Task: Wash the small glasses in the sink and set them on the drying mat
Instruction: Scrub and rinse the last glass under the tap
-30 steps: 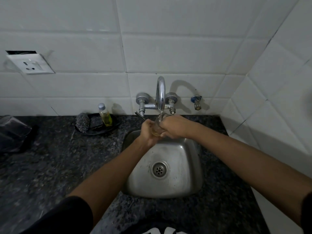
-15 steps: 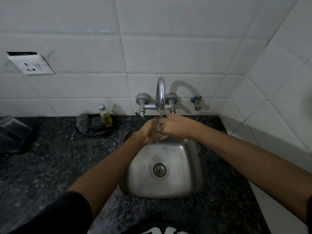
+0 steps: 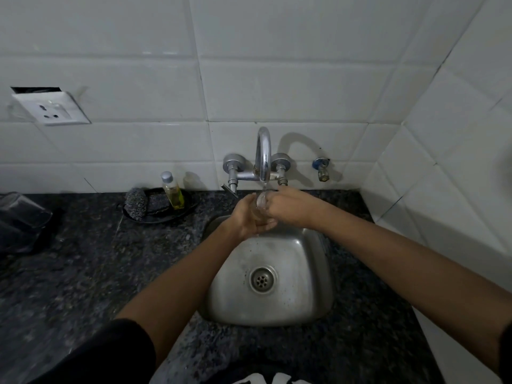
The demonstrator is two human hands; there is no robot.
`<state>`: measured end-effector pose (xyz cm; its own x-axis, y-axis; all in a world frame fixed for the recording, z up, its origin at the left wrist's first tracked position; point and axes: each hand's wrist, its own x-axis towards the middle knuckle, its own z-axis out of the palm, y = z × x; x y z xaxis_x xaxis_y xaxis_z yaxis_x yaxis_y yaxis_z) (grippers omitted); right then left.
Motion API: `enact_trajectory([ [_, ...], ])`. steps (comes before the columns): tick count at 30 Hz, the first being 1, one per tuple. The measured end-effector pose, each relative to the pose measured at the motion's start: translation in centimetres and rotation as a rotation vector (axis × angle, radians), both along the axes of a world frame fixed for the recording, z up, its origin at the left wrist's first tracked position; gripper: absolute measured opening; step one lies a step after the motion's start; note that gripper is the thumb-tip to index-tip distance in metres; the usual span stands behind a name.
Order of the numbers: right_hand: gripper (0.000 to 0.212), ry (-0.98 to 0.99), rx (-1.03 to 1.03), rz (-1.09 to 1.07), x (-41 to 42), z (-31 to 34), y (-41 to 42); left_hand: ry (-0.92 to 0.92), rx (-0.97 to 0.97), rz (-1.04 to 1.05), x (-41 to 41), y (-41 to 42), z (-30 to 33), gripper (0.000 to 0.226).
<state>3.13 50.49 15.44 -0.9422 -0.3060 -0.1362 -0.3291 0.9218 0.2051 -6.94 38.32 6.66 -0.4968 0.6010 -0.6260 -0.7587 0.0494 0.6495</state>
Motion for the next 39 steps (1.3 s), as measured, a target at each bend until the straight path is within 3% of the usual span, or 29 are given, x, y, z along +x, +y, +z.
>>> enact_trajectory([
  [2,0.013,0.006,0.018,0.059,0.4,-0.4,0.1,0.014,-0.017,-0.05,-0.1,-0.2,0.6,0.045],
  [4,0.013,0.001,-0.179,-0.056,0.6,-0.4,-0.3,-0.004,0.056,0.01,-0.1,-0.2,0.6,0.045],
  [7,0.036,-0.039,-0.265,-0.19,0.6,-0.6,-0.6,-0.092,0.16,0.13,0.3,0.0,-0.1,0.05],
  [10,0.024,-0.095,-0.153,-0.174,0.3,-0.3,-0.4,-0.096,0.074,0.016,0.7,-0.2,0.6,0.051],
  [12,0.021,-0.086,-0.198,-0.177,0.6,-0.4,-0.4,-0.031,0.039,-0.082,0.5,0.0,1.0,0.047],
  [14,0.019,-0.02,-0.178,-0.136,0.6,-0.9,-0.9,-0.025,0.093,-0.025,0.6,0.0,1.3,0.04],
  [18,0.029,-0.02,-0.188,-0.171,0.4,-0.9,-1.1,-0.1,0.164,0.112,0.8,-0.3,0.1,0.048],
  [22,0.014,0.004,-0.133,-0.092,0.7,-1.1,-0.8,0.01,-0.029,-0.042,0.3,-0.6,0.1,0.047],
  [25,0.019,-0.048,-0.162,-0.192,0.6,-0.9,-1.3,0.02,0.011,-0.012,0.1,-0.4,0.6,0.041],
  [28,0.026,-0.044,-0.239,-0.205,0.7,-0.5,-1.2,-0.041,0.103,0.051,0.9,-0.5,0.7,0.054],
  [31,0.023,-0.047,-0.137,-0.095,0.8,-0.4,-0.8,-0.017,-0.002,-0.022,0.6,-0.5,0.5,0.054],
  [33,0.029,-0.062,-0.206,-0.114,1.0,-0.9,-0.8,-0.001,-0.011,-0.059,0.2,-0.5,0.9,0.048],
  [36,0.029,-0.026,-0.149,-0.149,0.6,-1.4,-1.4,-0.05,0.111,0.049,0.7,-0.3,1.2,0.046],
  [39,0.019,-0.018,-0.199,-0.078,0.8,-0.8,-1.1,-0.046,0.063,0.093,0.9,-0.6,0.5,0.051],
])
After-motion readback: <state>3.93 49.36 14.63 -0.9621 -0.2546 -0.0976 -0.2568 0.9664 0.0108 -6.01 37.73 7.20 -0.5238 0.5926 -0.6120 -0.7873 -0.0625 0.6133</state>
